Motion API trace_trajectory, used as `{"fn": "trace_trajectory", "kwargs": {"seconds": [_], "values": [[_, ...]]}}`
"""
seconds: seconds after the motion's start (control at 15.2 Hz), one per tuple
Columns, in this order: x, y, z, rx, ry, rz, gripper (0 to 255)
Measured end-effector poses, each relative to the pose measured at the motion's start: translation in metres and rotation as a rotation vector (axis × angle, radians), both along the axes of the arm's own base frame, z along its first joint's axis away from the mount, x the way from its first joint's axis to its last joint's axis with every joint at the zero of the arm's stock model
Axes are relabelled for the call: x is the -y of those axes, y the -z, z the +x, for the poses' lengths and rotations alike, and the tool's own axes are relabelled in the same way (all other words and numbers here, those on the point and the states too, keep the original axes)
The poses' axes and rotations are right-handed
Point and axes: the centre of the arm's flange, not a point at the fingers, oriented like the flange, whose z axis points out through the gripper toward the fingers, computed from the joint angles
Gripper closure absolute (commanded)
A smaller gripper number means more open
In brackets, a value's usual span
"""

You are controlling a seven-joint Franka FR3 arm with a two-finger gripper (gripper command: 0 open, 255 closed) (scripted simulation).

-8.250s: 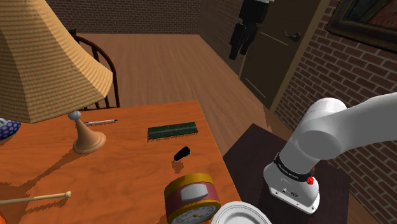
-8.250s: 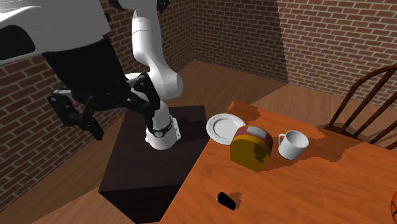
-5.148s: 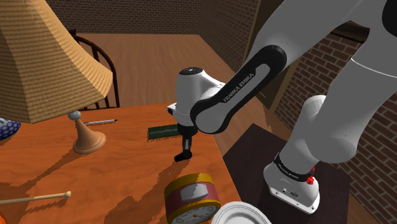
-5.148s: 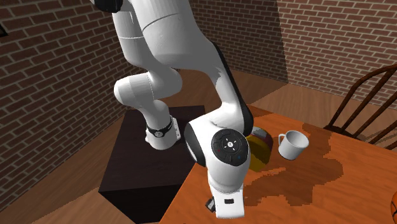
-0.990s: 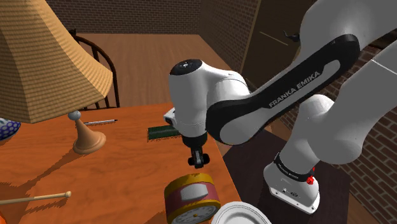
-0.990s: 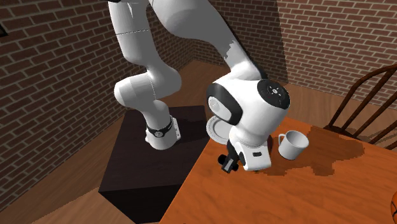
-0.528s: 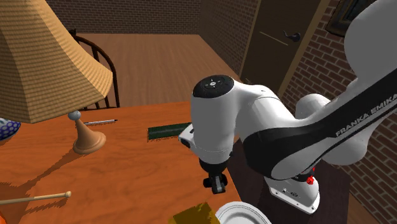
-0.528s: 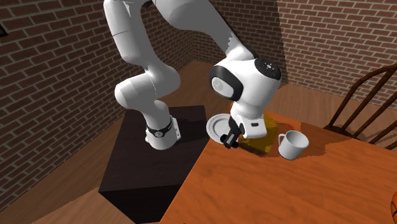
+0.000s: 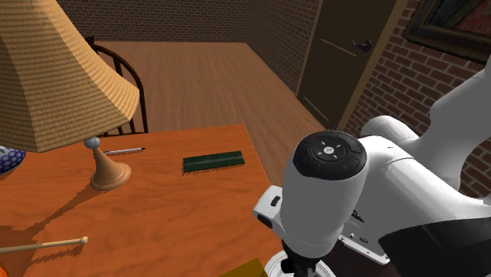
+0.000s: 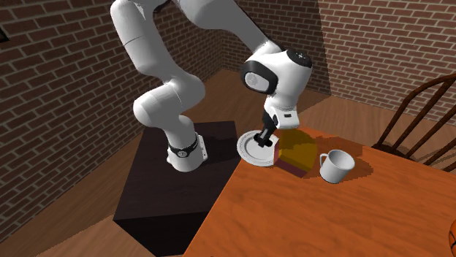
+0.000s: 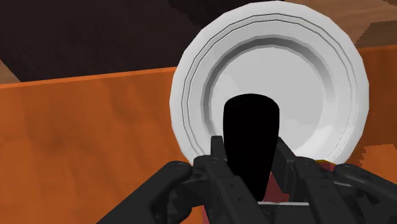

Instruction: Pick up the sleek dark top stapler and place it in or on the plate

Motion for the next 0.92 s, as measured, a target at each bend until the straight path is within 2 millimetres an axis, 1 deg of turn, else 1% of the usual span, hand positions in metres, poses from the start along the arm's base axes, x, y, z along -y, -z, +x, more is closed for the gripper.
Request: {"fn": "trace_trajectory", "kwargs": {"seconds": [0.13,0.2,0.46,0.92], "values": [[-0.007,0.001,-0.029,0.0,0.0,0.0,255],[-0.009,0.003,-0.038,0.0,0.0,0.0,255],[-0.011,0.02,-0.045,-0.001,0.002,-0.001,255],[-0.01,0.057,-0.043,-0.001,0.002,-0.001,255]]}}
